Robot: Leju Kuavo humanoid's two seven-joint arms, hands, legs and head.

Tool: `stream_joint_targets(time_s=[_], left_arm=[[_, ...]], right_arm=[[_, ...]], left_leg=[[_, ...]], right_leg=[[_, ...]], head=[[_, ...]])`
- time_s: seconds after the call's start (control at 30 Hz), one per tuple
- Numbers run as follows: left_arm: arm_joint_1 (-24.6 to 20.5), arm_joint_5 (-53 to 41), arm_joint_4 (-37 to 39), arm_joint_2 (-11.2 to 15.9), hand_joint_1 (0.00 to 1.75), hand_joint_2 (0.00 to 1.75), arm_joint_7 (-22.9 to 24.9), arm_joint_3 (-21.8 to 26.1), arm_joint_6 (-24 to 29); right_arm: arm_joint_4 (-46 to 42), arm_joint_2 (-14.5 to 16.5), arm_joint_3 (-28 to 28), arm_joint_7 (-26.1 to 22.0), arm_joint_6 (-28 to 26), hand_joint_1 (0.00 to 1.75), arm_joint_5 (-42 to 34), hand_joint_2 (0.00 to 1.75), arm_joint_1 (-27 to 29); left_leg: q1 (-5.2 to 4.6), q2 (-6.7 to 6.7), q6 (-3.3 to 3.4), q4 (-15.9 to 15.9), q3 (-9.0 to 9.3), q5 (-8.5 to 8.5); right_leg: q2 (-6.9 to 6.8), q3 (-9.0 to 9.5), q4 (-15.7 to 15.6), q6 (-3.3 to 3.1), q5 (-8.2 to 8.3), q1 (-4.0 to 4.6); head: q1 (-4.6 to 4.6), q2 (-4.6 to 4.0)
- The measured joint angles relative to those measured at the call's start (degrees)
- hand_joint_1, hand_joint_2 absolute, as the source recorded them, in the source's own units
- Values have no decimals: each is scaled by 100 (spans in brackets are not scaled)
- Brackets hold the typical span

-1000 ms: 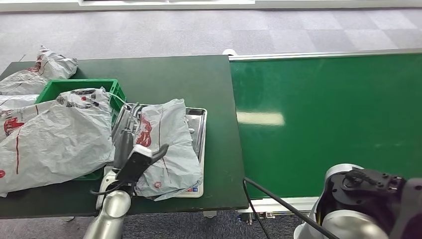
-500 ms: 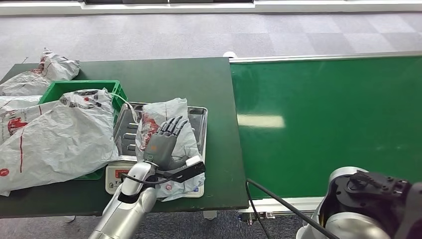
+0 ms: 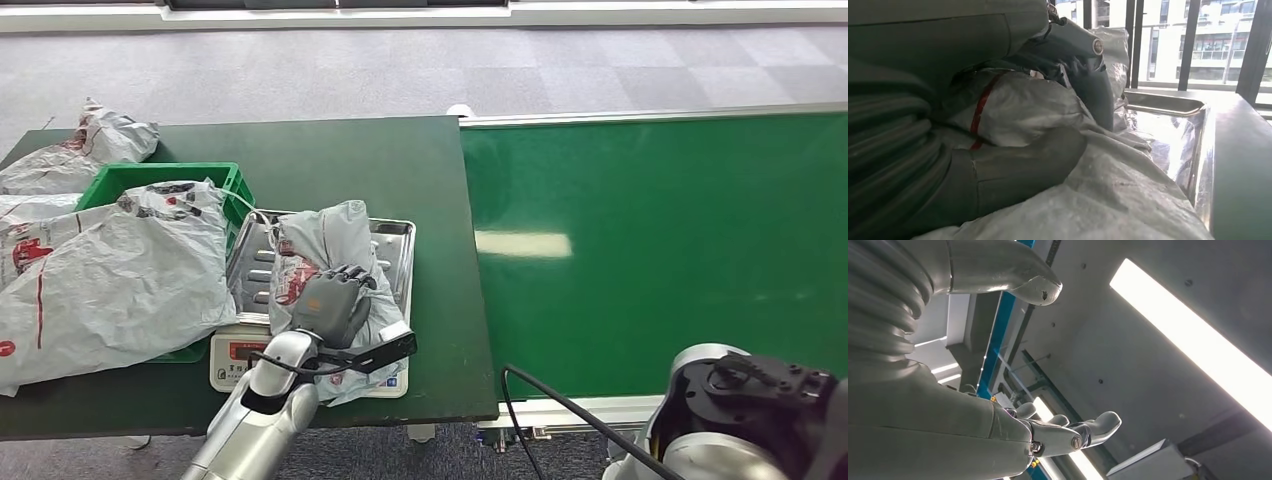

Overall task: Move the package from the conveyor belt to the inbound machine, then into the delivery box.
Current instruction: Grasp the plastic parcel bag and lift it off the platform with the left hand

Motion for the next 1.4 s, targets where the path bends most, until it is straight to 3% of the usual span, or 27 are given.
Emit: stream_joint_targets(time_s=[0.93,1.03,1.2,1.27,1.4], left_arm=[[154,-67,-228,121,175,175,-3,7,10],[195,-101,-324,126,175,175,-25,26,640],[237,274,-1079,130,175,175,-329,357,3053],[218,421,-1570,114,175,175,-650,636,3385],[12,625,-2271,-12,175,175,-1283,1234,3441]], right_arm=[[-31,-34,-81,-2,0,0,-174,175,105],[-31,-34,-83,-2,0,0,-166,175,105],[-31,-35,-98,-1,0,0,-305,175,106],[-29,-36,-112,0,0,0,-396,175,107],[-24,-39,-151,1,1,0,-510,175,110]], left_leg=[[2,3,-4,-3,19,-7],[2,5,-4,-2,15,-6],[4,1,-5,-1,4,-4],[4,1,-5,-1,4,-4],[4,-1,-5,-1,2,-4]], right_leg=[[1,-11,2,-9,-6,2],[2,-20,2,-9,-5,3],[2,-30,4,-10,-5,4],[2,-31,4,-10,-5,5],[0,-32,4,-10,-5,5]], head=[[0,0],[1,0],[0,0],[-1,0],[-1,0]])
